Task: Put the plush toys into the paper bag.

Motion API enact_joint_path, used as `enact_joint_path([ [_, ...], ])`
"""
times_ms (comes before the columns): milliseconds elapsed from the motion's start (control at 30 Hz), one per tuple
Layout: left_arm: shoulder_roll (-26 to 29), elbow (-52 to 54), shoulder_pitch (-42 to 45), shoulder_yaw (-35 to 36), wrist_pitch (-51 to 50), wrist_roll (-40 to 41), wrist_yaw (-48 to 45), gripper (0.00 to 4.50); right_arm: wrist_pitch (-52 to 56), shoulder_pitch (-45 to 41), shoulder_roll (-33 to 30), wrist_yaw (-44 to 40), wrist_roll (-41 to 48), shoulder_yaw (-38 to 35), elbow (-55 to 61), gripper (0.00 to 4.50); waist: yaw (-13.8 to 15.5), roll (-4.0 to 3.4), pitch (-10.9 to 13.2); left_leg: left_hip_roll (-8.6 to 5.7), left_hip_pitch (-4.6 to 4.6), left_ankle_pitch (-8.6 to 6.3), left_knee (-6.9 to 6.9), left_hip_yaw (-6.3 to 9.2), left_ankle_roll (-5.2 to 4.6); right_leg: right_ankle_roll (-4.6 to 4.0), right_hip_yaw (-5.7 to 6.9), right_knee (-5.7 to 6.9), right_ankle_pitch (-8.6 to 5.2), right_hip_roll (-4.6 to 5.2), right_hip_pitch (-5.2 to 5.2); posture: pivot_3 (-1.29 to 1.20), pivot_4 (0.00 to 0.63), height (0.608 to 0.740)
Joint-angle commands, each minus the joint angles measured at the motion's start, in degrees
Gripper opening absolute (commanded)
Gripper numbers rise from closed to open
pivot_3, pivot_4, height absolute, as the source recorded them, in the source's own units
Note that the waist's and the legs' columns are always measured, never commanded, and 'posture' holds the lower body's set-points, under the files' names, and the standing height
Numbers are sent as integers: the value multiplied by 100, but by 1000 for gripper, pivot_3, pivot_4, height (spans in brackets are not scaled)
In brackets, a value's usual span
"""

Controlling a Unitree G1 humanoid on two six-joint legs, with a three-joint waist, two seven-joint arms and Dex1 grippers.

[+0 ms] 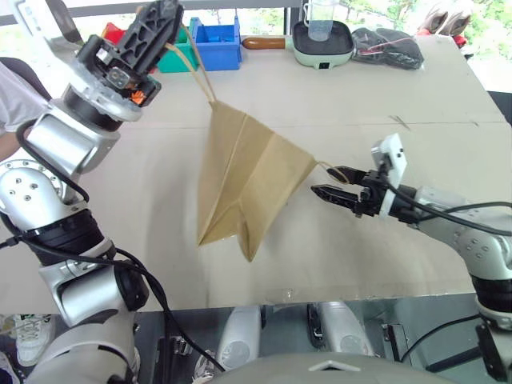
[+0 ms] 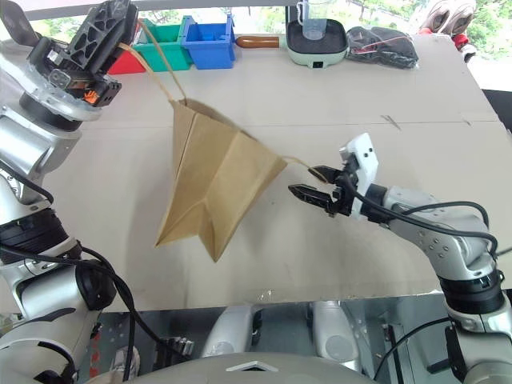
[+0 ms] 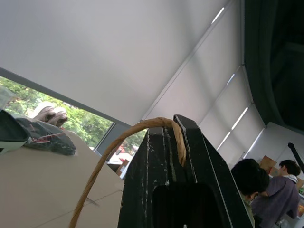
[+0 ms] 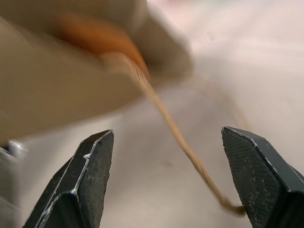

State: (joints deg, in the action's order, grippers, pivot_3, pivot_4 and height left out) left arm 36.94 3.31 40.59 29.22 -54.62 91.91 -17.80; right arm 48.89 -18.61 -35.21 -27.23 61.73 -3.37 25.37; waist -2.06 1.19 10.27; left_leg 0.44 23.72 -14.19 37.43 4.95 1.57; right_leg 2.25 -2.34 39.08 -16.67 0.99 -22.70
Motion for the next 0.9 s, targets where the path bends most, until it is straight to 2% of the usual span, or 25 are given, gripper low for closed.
enact_joint_path([
  [33, 210, 291, -591, -65, -104, -321, -457, 0, -164, 153, -59, -66, 886, -1029, 433, 3453, -2, -2, -1, 0, -2, 0, -1, 0, 0, 0, -4, 0, 0, 2, 1, 0, 150, 740],
  [167, 359, 670, -1435, -163, -125, -660, -1053, 0, -99, 521, -300, -71, 1118, -1445, 650, 3453, -1, 3, 0, -1, -4, 0, -4, -6, 0, 0, -7, -8, 0, 0, 2, 0, 150, 740],
  [333, 259, 741, -1472, -1, 27, -362, -1088, 0, 179, 1104, -738, -185, 936, -1107, 1072, 3453, 58, 3, -1, 4, -2, -1, -3, -6, -2, -1, 2, -4, -1, 0, 4, 0, 150, 740],
  [433, 337, 719, -1461, 38, -31, -214, -1207, 0, 558, 1208, -271, 515, 727, -216, 779, 3453, 28, 15, -8, 3, -8, 0, -1, -12, -3, -1, -4, -3, 0, -3, 7, 0, 150, 740],
  [533, 439, 739, -1511, 158, -114, 114, -1292, 0, 666, 1017, 764, 968, 797, 373, 23, 3453, -24, 16, -9, 6, -11, 0, -1, -11, -3, -1, -6, 6, -1, -7, 4, 0, 150, 740],
  [733, 637, 917, -1756, 377, -152, 517, -1382, 0, 658, 167, 1929, 1241, 910, 290, -1373, 3453, -35, 13, -7, 3, -13, 1, 3, -8, -4, -1, -18, 25, -1, -1, -3, 0, 150, 740],
  [900, 668, 1255, -2143, 467, -100, 852, -1294, 0, 770, -494, 2418, 1110, 920, 45, -2378, 3453, -3, 12, -6, 6, -19, 1, 1, -11, -4, -3, -6, 34, -2, -3, -3, 0, 150, 740],
])
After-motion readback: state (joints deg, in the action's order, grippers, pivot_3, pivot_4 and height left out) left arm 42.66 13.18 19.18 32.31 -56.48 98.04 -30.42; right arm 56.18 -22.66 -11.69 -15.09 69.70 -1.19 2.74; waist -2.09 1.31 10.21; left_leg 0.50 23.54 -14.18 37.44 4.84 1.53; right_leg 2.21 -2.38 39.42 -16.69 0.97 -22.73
